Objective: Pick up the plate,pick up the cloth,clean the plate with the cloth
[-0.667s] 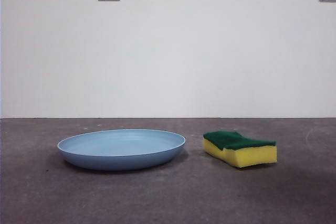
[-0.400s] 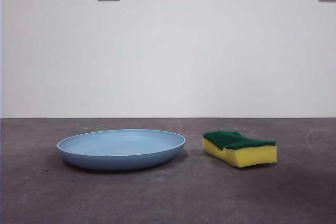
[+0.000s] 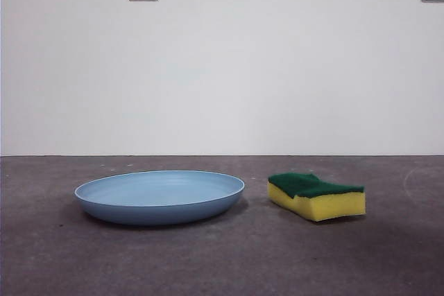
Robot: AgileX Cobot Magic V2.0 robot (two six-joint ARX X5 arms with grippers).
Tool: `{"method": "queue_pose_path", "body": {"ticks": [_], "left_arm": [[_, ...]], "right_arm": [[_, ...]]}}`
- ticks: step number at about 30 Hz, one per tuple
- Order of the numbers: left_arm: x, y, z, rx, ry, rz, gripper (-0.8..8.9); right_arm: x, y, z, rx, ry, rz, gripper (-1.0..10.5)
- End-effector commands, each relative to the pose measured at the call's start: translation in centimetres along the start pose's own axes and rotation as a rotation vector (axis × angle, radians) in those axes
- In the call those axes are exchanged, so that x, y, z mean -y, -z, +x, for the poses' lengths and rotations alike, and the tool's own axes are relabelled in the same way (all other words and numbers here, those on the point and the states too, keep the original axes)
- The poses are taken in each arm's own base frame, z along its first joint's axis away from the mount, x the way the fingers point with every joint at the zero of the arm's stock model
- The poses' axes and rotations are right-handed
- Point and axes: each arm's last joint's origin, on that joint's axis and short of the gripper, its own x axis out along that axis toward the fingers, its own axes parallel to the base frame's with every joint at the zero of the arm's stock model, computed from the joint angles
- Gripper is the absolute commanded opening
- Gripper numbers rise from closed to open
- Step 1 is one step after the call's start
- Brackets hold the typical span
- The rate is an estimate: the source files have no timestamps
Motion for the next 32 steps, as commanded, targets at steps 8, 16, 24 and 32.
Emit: {"method": "queue_pose_path", "body": {"ticks": [8,16,24,32], "left_arm": [[0.9,-6.3,-1.1,-0.035,0.026,-0.086,-0.06],[1.9,-11.1,1.1,-0.208,0.137,-0.083,-0.06],[2.8,-12.4,5.4,-0.448,0.378,-0.117,-0.02],[2.7,-10.8,8.0,-0.583,0.364,-0.204,3.22]], "right_arm": [[-2.1,-8.2,0.5,-0.094,0.014,-0.004,-0.1],[-3.7,-13.3,3.8,-0.372,-0.128,-0.110,0.0],[-3.8,-14.0,7.2,-0.638,-0.222,-0.083,0.3],[-3.6,-13.5,8.0,-0.685,-0.222,-0.071,4.8]]}}
